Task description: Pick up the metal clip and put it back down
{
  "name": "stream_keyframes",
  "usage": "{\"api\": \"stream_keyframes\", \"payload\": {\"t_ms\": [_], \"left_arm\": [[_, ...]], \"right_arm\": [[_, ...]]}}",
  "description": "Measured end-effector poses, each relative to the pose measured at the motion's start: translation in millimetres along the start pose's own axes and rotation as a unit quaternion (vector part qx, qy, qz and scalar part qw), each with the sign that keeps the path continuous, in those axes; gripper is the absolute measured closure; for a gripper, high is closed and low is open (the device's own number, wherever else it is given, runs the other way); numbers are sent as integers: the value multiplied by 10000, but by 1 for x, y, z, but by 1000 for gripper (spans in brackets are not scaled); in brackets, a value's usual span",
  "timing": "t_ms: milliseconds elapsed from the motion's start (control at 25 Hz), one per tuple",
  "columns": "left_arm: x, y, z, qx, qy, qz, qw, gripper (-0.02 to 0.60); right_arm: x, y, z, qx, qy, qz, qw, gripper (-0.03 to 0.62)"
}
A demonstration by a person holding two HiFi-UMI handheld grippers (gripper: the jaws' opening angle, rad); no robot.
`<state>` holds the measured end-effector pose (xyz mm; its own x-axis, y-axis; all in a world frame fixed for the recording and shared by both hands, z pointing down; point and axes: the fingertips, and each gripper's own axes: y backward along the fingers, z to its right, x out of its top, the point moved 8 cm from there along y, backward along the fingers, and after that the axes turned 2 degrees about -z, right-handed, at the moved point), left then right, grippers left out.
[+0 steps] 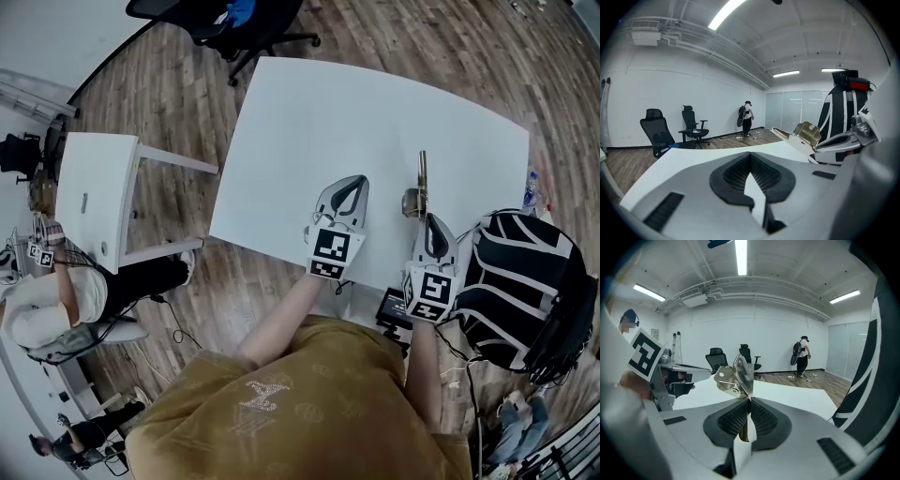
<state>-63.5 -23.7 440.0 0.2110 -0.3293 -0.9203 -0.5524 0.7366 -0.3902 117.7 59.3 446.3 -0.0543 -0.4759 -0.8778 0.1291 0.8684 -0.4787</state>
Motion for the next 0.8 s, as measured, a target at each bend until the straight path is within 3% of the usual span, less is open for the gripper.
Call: {"api": "stream_keyframes", "payload": {"t_ms": [800], "left_arm": [[-60,-23,7,-81,161,-802,9966,575]], "right_arm": [[-53,-27,-6,147,371,-839,9957,568]]}}
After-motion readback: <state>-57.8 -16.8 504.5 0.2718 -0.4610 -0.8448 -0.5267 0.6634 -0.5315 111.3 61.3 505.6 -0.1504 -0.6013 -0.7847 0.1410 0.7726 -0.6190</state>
